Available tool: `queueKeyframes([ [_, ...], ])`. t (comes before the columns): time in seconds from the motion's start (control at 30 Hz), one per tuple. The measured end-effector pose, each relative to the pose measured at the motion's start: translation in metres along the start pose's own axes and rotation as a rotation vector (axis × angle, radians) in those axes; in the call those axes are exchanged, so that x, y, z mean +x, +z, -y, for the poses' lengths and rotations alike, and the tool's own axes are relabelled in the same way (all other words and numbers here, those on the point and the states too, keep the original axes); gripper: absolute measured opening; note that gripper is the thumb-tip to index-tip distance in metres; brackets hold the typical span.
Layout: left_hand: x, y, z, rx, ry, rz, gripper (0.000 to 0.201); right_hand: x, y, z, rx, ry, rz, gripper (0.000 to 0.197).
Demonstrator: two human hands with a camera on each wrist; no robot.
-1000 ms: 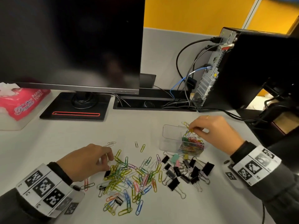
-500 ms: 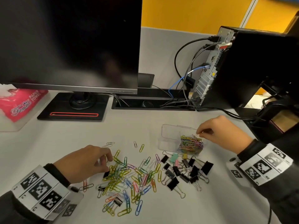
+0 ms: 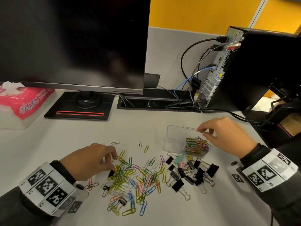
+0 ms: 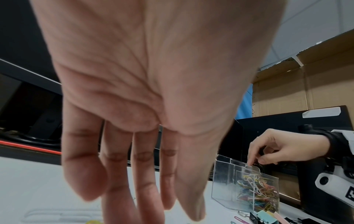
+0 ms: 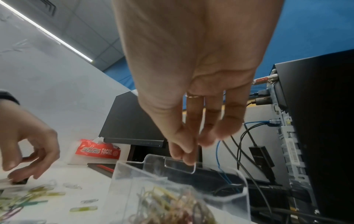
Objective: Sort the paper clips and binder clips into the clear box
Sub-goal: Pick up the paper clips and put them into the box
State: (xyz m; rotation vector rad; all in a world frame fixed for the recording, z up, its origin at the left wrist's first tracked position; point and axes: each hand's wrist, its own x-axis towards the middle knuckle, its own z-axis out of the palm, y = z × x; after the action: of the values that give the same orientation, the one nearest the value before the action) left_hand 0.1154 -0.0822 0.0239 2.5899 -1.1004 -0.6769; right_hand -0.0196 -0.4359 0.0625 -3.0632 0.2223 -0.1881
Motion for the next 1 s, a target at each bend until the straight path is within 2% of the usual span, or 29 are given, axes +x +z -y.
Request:
queueKeyframes([
  [0.13, 0.0, 0.0, 0.001, -0.001, 0.004, 0.0, 0.016, -0.003, 0.004, 0.003, -0.097, 0.08, 0.154, 0.037],
  [0.23, 0.0, 0.0, 0.001, -0.012, 0.002, -0.001, 0.017, -0.002, 0.004, -0.002, -0.083, 0.086, 0.07, 0.035],
  [0.27, 0.0, -0.001, 0.001, -0.01, 0.002, -0.005, 0.017, -0.003, 0.004, -0.002, -0.091, 0.08, 0.083, 0.034],
  [0.37, 0.0, -0.001, 0.0, 0.003, -0.003, -0.01, 0.016, -0.009, 0.002, 0.007, -0.165, 0.144, 0.244, 0.031],
  [0.43, 0.0, -0.001, -0.001, 0.01, 0.0, -0.006, 0.017, -0.009, 0.0, 0.012, -0.175, 0.156, 0.183, 0.029],
  [0.5, 0.0, 0.0, -0.004, 0.028, -0.005, 0.004, 0.019, -0.008, -0.002, 0.024, -0.146, 0.1, 0.039, 0.025],
  [0.57, -0.003, 0.001, -0.007, 0.074, -0.027, 0.026, 0.026, -0.01, -0.002, 0.049, -0.058, -0.013, -0.026, 0.016],
  [0.6, -0.004, 0.002, -0.008, 0.117, -0.039, 0.037, 0.031, -0.012, 0.0, 0.065, 0.016, -0.072, 0.002, 0.012],
  [0.63, -0.005, 0.004, -0.009, 0.163, -0.051, 0.047, 0.035, -0.014, 0.003, 0.081, 0.096, -0.12, 0.071, 0.019],
  [0.73, -0.006, 0.012, -0.011, 0.244, -0.09, 0.057, 0.041, -0.009, 0.024, 0.122, 0.272, -0.214, 0.298, 0.057],
  [0.83, -0.001, 0.02, -0.016, 0.265, -0.102, -0.001, 0.034, 0.004, 0.047, 0.15, 0.262, -0.268, 0.412, 0.077],
  [0.9, 0.001, 0.023, -0.019, 0.255, -0.09, -0.031, 0.028, 0.013, 0.057, 0.16, 0.234, -0.289, 0.449, 0.08],
  [1.0, 0.002, 0.024, -0.019, 0.204, -0.078, -0.034, 0.023, 0.023, 0.068, 0.174, 0.253, -0.342, 0.451, 0.069],
])
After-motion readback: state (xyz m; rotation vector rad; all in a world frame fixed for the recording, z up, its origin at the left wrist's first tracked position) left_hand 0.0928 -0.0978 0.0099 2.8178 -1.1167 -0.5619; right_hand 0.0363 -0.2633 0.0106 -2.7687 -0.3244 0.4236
